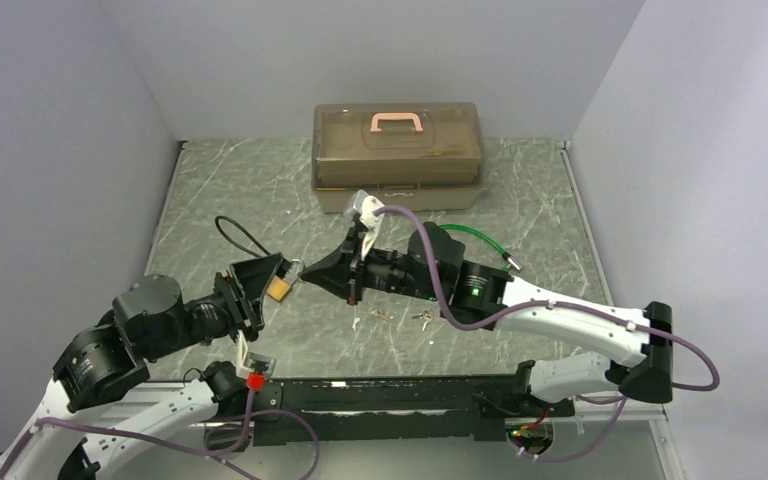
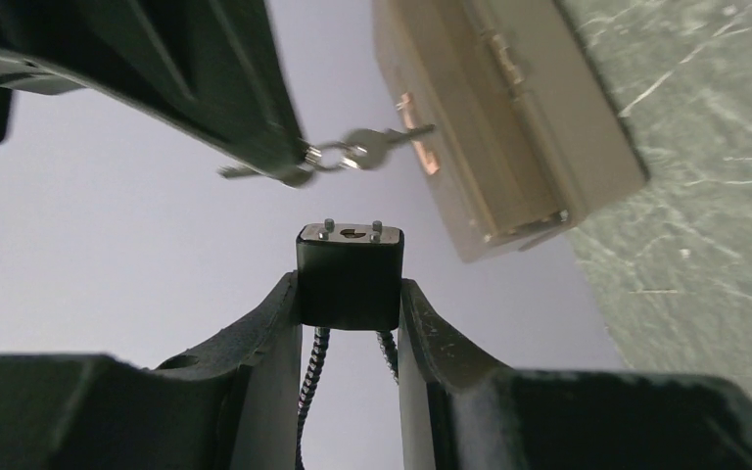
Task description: Unlock with the key
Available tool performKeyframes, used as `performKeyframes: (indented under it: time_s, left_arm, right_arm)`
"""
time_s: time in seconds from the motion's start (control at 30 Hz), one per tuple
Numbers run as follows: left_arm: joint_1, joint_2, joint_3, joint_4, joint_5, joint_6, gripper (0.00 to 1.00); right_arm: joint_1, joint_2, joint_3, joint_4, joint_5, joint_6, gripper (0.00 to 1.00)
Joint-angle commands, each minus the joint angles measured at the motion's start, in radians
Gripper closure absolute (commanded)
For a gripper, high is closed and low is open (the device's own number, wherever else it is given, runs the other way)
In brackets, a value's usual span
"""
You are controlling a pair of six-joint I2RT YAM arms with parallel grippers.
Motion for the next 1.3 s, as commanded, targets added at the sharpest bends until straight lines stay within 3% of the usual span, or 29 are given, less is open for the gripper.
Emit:
performKeyframes:
  time_s: [0.0, 0.2, 0.43, 0.67, 0.7, 0.73, 0.83, 0.87, 1.03, 1.27]
  left_arm:
    - [-0.005, 0.025, -0.010, -0.100, 0.079, -0.035, 1.00]
    - [-0.004, 0.172, -0.111, -0.120, 0.135, -0.256, 1.00]
    - [-0.023, 0.426, -0.326, 0.071, 0.185, -0.488, 1.00]
    - [-0.039, 0.768, -0.306, 0.143, 0.180, -0.716, 1.00]
    - [-0.039, 0.794, -0.305, 0.153, 0.195, -0.730, 0.97]
    - [-0.039, 0.817, -0.307, 0.165, 0.212, -0.751, 0.85]
    - [-0.039, 0.846, -0.330, 0.193, 0.265, -0.802, 0.11]
    - [-0.040, 0.843, -0.335, 0.196, 0.276, -0.813, 0.02]
    - [-0.024, 0.765, -0.310, 0.158, 0.322, -0.863, 0.01]
    - [0.148, 0.575, 0.001, -0.098, 0.588, -0.917, 0.01]
  right_arm:
    - [-0.007, -0.107, -0.042, -0.077, 0.004, -0.023, 1.00]
    - [-0.053, -0.232, -0.136, -0.230, 0.008, -0.034, 1.00]
    - [-0.095, -0.428, -0.295, -0.271, 0.090, 0.016, 1.00]
    - [-0.118, -0.489, -0.343, -0.302, 0.129, 0.016, 1.00]
    - [-0.123, -0.493, -0.346, -0.304, 0.129, 0.015, 1.00]
    - [-0.129, -0.497, -0.347, -0.306, 0.132, 0.014, 1.00]
    - [-0.155, -0.502, -0.345, -0.321, 0.126, 0.014, 1.00]
    - [-0.163, -0.504, -0.345, -0.323, 0.119, 0.014, 1.00]
    - [-0.202, -0.496, -0.348, -0.315, 0.073, 0.015, 1.00]
    - [-0.225, -0.377, -0.252, -0.354, -0.093, -0.033, 1.00]
